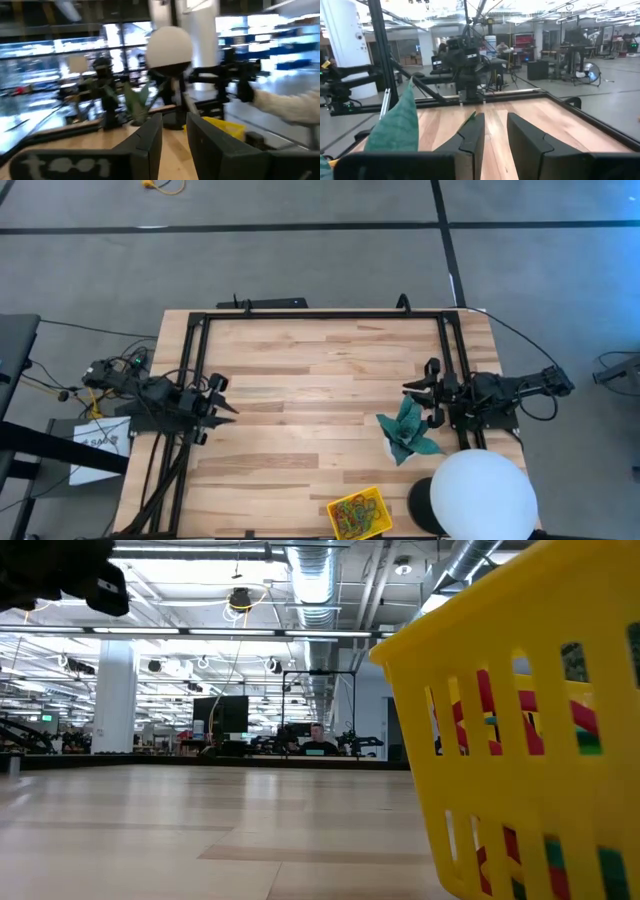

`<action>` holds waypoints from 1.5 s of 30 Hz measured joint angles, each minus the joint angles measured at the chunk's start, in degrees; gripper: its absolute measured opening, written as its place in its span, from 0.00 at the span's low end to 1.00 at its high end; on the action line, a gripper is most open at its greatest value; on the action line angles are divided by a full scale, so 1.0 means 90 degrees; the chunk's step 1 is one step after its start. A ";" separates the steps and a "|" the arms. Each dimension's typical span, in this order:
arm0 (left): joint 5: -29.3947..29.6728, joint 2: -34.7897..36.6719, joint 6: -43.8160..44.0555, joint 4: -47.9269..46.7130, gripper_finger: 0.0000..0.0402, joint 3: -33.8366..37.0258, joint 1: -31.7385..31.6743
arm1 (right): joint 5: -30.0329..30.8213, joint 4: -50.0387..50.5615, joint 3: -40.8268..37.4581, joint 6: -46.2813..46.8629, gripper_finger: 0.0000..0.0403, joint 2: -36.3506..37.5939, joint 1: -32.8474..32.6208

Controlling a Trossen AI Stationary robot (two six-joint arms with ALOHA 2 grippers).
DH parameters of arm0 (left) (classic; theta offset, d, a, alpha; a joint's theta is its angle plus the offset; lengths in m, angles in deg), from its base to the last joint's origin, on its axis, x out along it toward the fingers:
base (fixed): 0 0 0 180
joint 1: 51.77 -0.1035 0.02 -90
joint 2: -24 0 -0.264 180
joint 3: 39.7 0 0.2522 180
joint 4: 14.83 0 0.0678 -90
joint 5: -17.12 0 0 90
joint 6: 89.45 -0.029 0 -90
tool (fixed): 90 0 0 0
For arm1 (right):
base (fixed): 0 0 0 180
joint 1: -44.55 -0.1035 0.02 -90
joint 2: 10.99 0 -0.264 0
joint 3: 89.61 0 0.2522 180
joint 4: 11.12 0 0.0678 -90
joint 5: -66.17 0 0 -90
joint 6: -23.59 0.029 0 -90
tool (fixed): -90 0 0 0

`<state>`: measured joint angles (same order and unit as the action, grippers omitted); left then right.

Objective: Pick and place items into bin
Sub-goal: Return to Home Position

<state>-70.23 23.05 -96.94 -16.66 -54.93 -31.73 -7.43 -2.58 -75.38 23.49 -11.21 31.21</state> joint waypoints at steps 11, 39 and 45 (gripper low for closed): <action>-0.0311 0.0000 0.0056 -0.0305 0.20 0.0096 -0.0513 | 0.0017 0.0195 -0.0005 -0.0039 0.19 -0.0011 0.0000; 0.0608 -0.0061 0.1107 -0.0959 0.20 0.0112 -0.0632 | 0.0017 0.0210 -0.0017 -0.0039 0.19 -0.0016 0.0000; 0.0610 -0.0061 0.1226 -0.0961 0.20 0.0117 -0.0632 | 0.0017 0.0210 -0.0017 -0.0039 0.19 -0.0016 0.0000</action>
<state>-64.74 22.50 -85.91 -25.31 -53.89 -37.42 -7.28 -0.69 -75.53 23.14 -11.35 31.21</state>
